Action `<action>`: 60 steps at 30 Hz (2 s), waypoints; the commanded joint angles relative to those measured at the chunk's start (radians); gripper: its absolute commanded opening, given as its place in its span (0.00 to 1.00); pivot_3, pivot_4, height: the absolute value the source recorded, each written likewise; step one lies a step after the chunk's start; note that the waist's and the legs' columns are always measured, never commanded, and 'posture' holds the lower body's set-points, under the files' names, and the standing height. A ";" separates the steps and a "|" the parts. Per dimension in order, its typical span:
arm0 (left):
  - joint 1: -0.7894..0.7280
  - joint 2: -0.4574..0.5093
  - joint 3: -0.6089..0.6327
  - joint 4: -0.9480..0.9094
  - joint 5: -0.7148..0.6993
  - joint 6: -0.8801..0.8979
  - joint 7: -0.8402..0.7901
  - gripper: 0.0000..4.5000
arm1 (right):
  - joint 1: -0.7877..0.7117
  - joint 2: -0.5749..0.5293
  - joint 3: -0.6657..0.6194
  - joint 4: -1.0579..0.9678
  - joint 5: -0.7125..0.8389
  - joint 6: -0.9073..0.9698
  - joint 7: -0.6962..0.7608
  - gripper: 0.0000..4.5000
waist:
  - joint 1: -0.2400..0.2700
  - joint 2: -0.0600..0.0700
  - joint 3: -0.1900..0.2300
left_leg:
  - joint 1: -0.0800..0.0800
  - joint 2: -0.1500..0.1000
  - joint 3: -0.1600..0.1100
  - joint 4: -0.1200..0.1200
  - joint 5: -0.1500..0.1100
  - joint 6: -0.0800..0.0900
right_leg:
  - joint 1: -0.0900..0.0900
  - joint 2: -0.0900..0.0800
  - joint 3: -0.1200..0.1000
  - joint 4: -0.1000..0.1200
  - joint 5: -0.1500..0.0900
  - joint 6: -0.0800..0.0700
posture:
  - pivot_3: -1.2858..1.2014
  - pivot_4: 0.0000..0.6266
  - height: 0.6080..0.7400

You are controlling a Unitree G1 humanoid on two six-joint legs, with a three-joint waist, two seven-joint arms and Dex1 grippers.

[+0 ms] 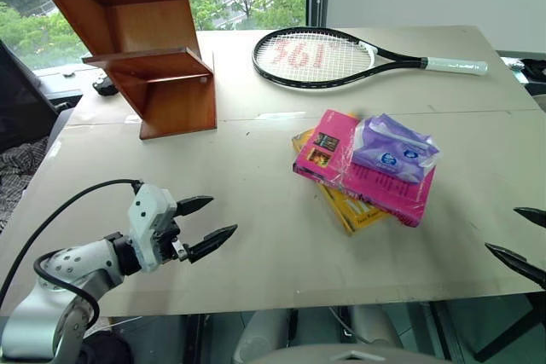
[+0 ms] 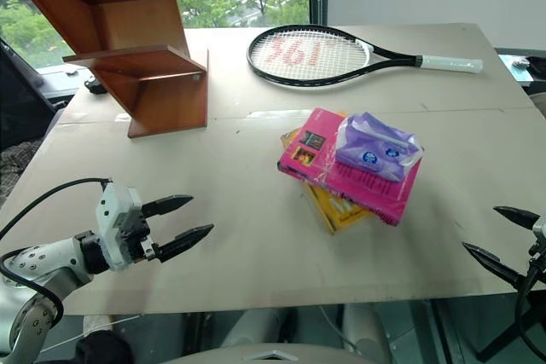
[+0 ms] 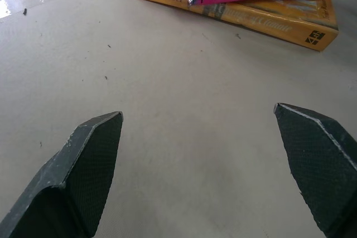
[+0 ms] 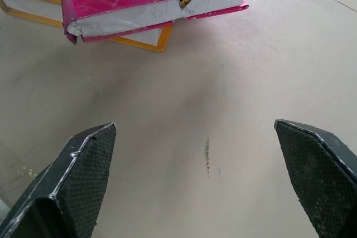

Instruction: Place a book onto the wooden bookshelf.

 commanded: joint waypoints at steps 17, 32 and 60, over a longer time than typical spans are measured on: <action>-0.183 0.024 -0.050 -0.145 -0.203 0.010 -0.126 1.00 | -0.790 -0.206 0.502 -0.197 0.173 0.529 -0.310 1.00 | -0.010 0.001 0.003 | -0.001 0.001 0.002 -0.001 0.000 0.000 | -0.004 0.000 -0.002 -0.001 0.000 0.000 | 0.52 0.24 1.00; -0.124 0.033 -0.028 -0.212 -0.235 0.029 -0.099 1.00 | -1.071 -0.126 0.877 0.124 -0.099 0.516 -0.206 0.34 | -0.002 -0.001 0.003 | -0.004 0.000 0.001 -0.001 0.000 0.001 | -0.005 -0.001 -0.003 -0.002 0.000 -0.001 | 0.52 0.24 1.00; -0.226 0.016 -0.150 -0.259 -0.295 0.060 0.014 1.00 | -0.757 -0.281 0.451 0.165 -0.164 0.511 -0.247 0.99 | -0.009 0.004 0.004 | -0.004 0.001 0.005 -0.001 0.000 0.001 | -0.008 0.000 0.002 0.000 0.001 0.000 | 0.52 0.24 1.00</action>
